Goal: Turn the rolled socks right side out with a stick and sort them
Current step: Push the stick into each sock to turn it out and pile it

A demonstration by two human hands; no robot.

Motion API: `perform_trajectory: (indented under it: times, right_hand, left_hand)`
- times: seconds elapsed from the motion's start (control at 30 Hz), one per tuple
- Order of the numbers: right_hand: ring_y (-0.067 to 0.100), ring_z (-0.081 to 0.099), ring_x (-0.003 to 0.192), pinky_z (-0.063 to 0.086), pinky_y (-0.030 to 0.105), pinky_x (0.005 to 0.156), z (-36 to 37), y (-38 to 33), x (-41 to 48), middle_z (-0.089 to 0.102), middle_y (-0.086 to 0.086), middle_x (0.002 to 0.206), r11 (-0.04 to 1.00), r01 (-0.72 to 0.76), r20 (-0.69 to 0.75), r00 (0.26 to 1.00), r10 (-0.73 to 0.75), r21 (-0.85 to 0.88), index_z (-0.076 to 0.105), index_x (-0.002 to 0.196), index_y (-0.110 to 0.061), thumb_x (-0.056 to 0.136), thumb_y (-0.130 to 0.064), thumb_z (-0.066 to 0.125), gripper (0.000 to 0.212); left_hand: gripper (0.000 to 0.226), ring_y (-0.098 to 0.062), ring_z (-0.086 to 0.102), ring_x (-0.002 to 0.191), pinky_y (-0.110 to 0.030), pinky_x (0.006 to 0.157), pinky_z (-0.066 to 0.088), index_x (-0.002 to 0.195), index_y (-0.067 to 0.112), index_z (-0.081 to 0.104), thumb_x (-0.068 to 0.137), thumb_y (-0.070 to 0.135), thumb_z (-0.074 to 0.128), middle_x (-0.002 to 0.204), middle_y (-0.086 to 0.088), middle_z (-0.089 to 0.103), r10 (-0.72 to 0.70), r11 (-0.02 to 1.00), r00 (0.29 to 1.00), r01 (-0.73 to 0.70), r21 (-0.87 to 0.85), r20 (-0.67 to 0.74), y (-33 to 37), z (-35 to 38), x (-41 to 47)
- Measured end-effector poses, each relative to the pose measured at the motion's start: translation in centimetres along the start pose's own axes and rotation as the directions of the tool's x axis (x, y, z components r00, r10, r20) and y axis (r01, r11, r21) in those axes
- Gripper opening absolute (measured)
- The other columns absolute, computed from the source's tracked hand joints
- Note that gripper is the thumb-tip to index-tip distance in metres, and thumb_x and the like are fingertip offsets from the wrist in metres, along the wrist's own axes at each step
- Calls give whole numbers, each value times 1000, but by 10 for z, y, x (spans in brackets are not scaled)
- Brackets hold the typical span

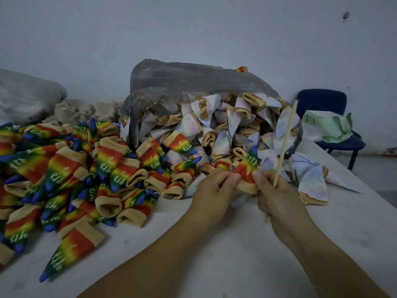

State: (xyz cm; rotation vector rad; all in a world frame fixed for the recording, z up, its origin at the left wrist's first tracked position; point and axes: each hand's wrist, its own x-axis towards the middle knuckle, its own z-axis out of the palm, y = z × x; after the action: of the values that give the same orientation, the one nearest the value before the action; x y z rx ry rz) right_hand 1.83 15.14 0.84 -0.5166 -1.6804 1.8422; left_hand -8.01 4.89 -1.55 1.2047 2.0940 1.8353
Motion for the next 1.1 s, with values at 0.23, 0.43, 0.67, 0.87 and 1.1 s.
perform_trajectory:
  times: [0.23,0.43,0.67,0.87,1.1]
  right_hand:
    - [2,24,33,22,17,35,0,-1,0,37,-7,45,979,-79,88,994,63,190,54,77,-20,92,-29,53,17]
    - [-11,52,58,39,6,51,2,11,1,59,-11,67,878,163,-53,977,-209,-451,57,82,-26,94,-35,52,16]
    - [3,53,67,35,15,47,5,12,1,56,-7,71,628,248,50,948,-315,-738,49,83,-25,92,-36,51,15]
    - [-10,53,62,37,4,51,1,8,2,60,-20,69,791,237,33,963,-266,-564,50,80,-28,94,-34,51,16]
    - [-2,54,44,38,8,39,0,2,0,65,-1,66,999,39,-26,999,-39,0,62,93,-12,95,-24,52,15]
  left_hand:
    - [28,-10,66,78,-23,72,53,96,15,77,91,34,58,92,-2,72,-327,442,870,486,-754,368,1,1,-2]
    - [50,-3,58,110,-18,84,48,115,42,62,76,71,53,118,18,62,-214,954,970,233,-191,112,3,6,-4]
    - [7,-17,65,98,-27,81,50,86,25,66,93,20,66,102,-2,70,-321,826,943,322,-462,85,-1,8,2]
    - [18,-3,69,82,-16,67,52,104,22,64,88,26,70,93,9,73,-349,730,931,340,-593,103,6,-3,4]
    - [11,11,51,99,-8,79,43,103,36,68,96,31,61,102,24,56,-39,999,999,39,27,-13,1,1,-2]
